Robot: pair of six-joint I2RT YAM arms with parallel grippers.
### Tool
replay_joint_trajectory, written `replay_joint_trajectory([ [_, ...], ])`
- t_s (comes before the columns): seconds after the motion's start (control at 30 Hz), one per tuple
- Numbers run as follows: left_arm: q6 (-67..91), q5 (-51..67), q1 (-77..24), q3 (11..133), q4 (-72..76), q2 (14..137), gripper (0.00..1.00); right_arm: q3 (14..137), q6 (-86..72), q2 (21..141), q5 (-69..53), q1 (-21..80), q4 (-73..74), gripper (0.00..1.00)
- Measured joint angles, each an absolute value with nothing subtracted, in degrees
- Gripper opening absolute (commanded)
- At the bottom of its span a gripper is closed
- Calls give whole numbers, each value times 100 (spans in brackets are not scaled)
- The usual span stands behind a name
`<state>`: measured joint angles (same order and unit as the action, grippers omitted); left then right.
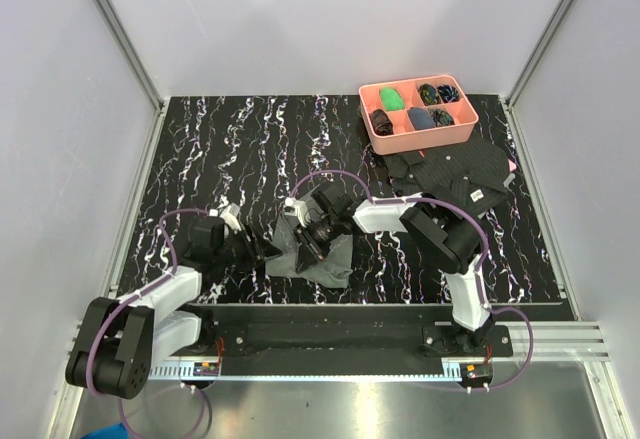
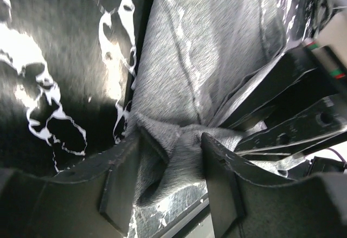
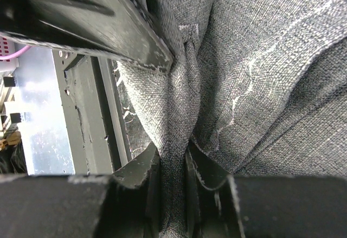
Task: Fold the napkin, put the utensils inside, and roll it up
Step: Roll the napkin with the utensil
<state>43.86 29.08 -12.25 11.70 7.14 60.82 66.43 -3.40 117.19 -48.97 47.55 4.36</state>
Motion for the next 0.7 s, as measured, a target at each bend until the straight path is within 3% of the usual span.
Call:
replay_joint_trajectory([
  [0.13,4482,2934,-1264,1076,819,6099,36,6659,-340,11725,-4897,4755,458,25],
  [0.23,4534,2952,-1286,1063,871,6097,21,6667,-349,11730,-4893,4755,478,29],
  [0.37,4543,2980,-1310,1057,873,6099,4,6689,-419,11730,-4908,4755,519,43],
  [0.4,4558,2980,-1313,1057,873,6108,0,6700,-447,11727,-4925,4757,539,51],
  [0.5,4539,2985,-1321,1057,867,6241,0,6729,-552,11710,-5017,4762,580,62],
  [0.7,4525,3046,-1326,1157,808,6578,0,6733,-633,11577,-5004,4772,642,71],
])
